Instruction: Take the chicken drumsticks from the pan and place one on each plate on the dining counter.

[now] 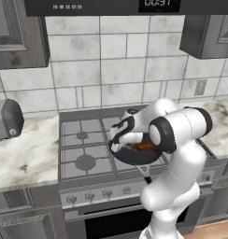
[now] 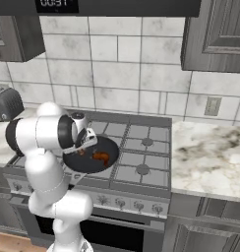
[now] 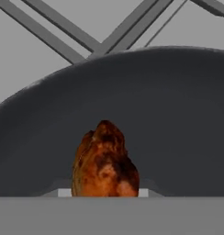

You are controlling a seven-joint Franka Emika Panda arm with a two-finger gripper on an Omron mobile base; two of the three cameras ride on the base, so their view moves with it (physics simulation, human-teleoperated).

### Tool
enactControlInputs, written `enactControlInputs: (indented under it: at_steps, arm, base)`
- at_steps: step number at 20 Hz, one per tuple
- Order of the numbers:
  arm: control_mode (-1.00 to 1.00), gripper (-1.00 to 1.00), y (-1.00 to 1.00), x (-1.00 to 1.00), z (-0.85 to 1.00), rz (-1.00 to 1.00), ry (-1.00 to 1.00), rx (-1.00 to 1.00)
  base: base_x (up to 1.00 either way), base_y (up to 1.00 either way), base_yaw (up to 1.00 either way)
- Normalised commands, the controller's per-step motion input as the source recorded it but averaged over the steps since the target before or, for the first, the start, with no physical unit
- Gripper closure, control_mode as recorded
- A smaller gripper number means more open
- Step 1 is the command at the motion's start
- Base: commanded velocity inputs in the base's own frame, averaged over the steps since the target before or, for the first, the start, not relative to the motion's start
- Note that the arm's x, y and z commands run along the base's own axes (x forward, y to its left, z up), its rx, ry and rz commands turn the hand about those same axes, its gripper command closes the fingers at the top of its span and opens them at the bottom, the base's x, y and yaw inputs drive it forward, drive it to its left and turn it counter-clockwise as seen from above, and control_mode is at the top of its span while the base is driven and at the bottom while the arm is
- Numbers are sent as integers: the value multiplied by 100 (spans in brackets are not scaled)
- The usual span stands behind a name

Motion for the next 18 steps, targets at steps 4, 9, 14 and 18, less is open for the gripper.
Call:
enactControlInputs:
  at_steps: [4,9,14,18]
  arm:
    - [-100,100,24,-18,24,0,-9,0]
    - [-100,100,-5,-49,64,0,0,3]
    - [-100,100,-48,-82,100,-5,-2,13]
    - [-100,100,-73,-100,100,-31,0,12]
  base:
    - [0,0,0]
    - [0,0,0]
    - [0,0,0]
    - [0,0,0]
